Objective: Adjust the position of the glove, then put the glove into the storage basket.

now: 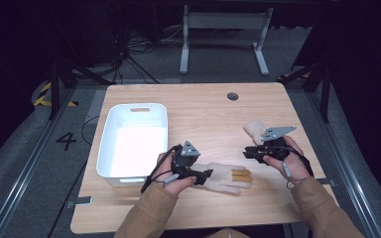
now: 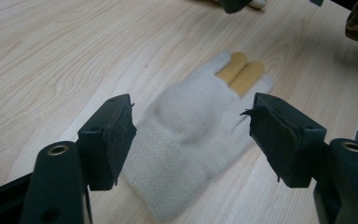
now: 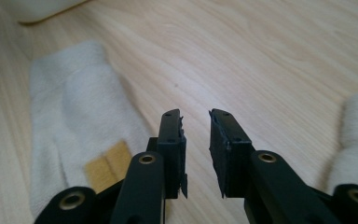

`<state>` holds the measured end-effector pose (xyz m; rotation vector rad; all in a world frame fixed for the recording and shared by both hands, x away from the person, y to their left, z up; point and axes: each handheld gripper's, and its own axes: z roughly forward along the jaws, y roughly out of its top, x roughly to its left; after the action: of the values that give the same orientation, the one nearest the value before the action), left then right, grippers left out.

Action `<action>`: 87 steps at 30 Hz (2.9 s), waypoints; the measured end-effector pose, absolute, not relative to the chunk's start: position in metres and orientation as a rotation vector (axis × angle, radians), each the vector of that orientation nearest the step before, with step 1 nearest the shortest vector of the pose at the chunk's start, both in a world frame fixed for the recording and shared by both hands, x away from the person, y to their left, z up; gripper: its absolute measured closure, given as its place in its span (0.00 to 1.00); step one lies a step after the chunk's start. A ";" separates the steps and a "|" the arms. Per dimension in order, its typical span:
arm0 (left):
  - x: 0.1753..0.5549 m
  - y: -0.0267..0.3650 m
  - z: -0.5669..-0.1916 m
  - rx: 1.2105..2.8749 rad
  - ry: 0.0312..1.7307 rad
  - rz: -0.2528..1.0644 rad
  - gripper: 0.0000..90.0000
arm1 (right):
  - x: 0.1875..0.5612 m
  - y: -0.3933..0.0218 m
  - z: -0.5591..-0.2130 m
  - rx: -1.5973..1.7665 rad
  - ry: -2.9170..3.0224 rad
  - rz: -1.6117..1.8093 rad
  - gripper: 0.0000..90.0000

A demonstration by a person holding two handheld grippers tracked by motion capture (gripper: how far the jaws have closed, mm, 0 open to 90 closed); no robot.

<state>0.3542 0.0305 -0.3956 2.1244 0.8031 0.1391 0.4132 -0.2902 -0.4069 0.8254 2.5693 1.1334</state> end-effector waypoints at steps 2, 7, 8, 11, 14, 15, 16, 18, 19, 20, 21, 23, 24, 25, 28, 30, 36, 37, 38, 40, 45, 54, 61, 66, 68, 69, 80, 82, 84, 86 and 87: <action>0.355 0.031 -0.396 2.129 0.799 0.138 0.34 | 0.414 -0.294 -0.405 0.856 2.531 1.151 0.80; 0.355 0.031 -0.394 2.123 0.797 0.139 0.34 | 0.415 -0.305 -0.403 0.921 2.440 1.160 0.75; 0.355 0.031 -0.394 2.126 0.794 0.143 0.34 | 0.415 -0.307 -0.402 0.934 2.420 1.160 0.74; 0.355 0.029 -0.395 2.129 0.790 0.141 0.34 | 0.416 -0.314 -0.401 0.983 2.356 1.166 0.71; 0.354 0.028 -0.394 2.137 0.771 0.139 0.34 | 0.417 -0.322 -0.399 1.029 2.309 1.173 0.69; 0.354 0.028 -0.394 2.135 0.766 0.137 0.34 | 0.418 -0.325 -0.398 1.044 2.300 1.172 0.68; 0.354 0.027 -0.394 2.133 0.764 0.142 0.34 | 0.419 -0.327 -0.398 1.065 2.291 1.171 0.68; 0.353 0.027 -0.394 2.136 0.764 0.141 0.34 | 0.421 -0.334 -0.398 1.109 2.270 1.163 0.67; 0.353 0.028 -0.395 2.140 0.764 0.144 0.34 | 0.422 -0.337 -0.397 1.131 2.251 1.163 0.67; 0.353 0.028 -0.395 2.142 0.764 0.145 0.34 | 0.423 -0.340 -0.397 1.152 2.234 1.163 0.66; 0.353 0.029 -0.395 2.137 0.771 0.146 0.34 | 0.425 -0.344 -0.397 1.168 2.216 1.166 0.65; 0.353 0.030 -0.395 2.135 0.777 0.147 0.34 | 0.427 -0.349 -0.397 1.206 2.175 1.176 0.61; 0.353 0.031 -0.395 2.133 0.779 0.149 0.34 | 0.427 -0.351 -0.398 1.211 2.158 1.174 0.60; 0.353 0.031 -0.395 2.134 0.777 0.152 0.34 | 0.428 -0.353 -0.398 1.215 2.147 1.170 0.60; 0.352 0.031 -0.395 2.135 0.761 0.155 0.34 | 0.432 -0.359 -0.400 1.241 2.127 1.140 0.56; 0.351 0.030 -0.394 2.133 0.758 0.150 0.34 | 0.434 -0.364 -0.401 1.253 2.111 1.141 0.55; 0.350 0.032 -0.396 2.143 0.756 0.152 0.34 | 0.440 -0.373 -0.404 1.289 2.056 1.122 0.48; 0.349 0.033 -0.396 2.139 0.760 0.156 0.34 | 0.441 -0.373 -0.405 1.299 2.051 1.114 0.48; 0.348 0.034 -0.395 2.136 0.765 0.159 0.34 | 0.443 -0.375 -0.407 1.304 2.047 1.103 0.47; 0.348 0.036 -0.395 2.138 0.769 0.162 0.34 | 0.445 -0.376 -0.410 1.321 2.044 1.087 0.46; 0.345 0.039 -0.393 2.128 0.778 0.208 0.34 | 0.451 -0.382 -0.417 1.357 2.036 1.061 0.46; 0.343 0.046 -0.395 2.156 0.831 0.186 0.37 | 0.462 -0.381 -0.428 1.392 2.076 1.065 0.46; 0.342 0.046 -0.395 2.152 0.833 0.187 0.36 | 0.465 -0.374 -0.435 1.354 2.150 1.051 0.54; 0.342 0.046 -0.394 2.138 0.828 0.172 0.36 | 0.464 -0.369 -0.439 1.344 2.173 1.023 0.55; 0.342 0.046 -0.394 2.139 0.829 0.171 0.36 | 0.465 -0.367 -0.442 1.330 2.184 0.990 0.55; 0.342 0.046 -0.394 2.140 0.827 0.171 0.36 | 0.465 -0.365 -0.443 1.331 2.186 0.970 0.55; 0.342 0.046 -0.394 2.125 0.828 0.148 0.36 | 0.464 -0.367 -0.449 1.348 2.200 0.948 0.70; 0.342 0.046 -0.395 2.128 0.828 0.149 0.36 | 0.464 -0.367 -0.448 1.345 2.202 0.946 0.72; 0.342 0.046 -0.395 2.128 0.829 0.150 0.36 | 0.464 -0.367 -0.448 1.334 2.202 0.941 0.73; 0.342 0.046 -0.394 2.130 0.825 0.148 0.36 | 0.463 -0.367 -0.447 1.326 2.195 0.938 0.74; 0.342 0.046 -0.395 2.128 0.826 0.150 0.36 | 0.463 -0.367 -0.446 1.325 2.195 0.938 0.75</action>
<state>0.3423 0.0461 -0.3946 2.1285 0.8261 0.1502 0.4633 -0.3672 -0.4464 1.3252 2.1951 0.9384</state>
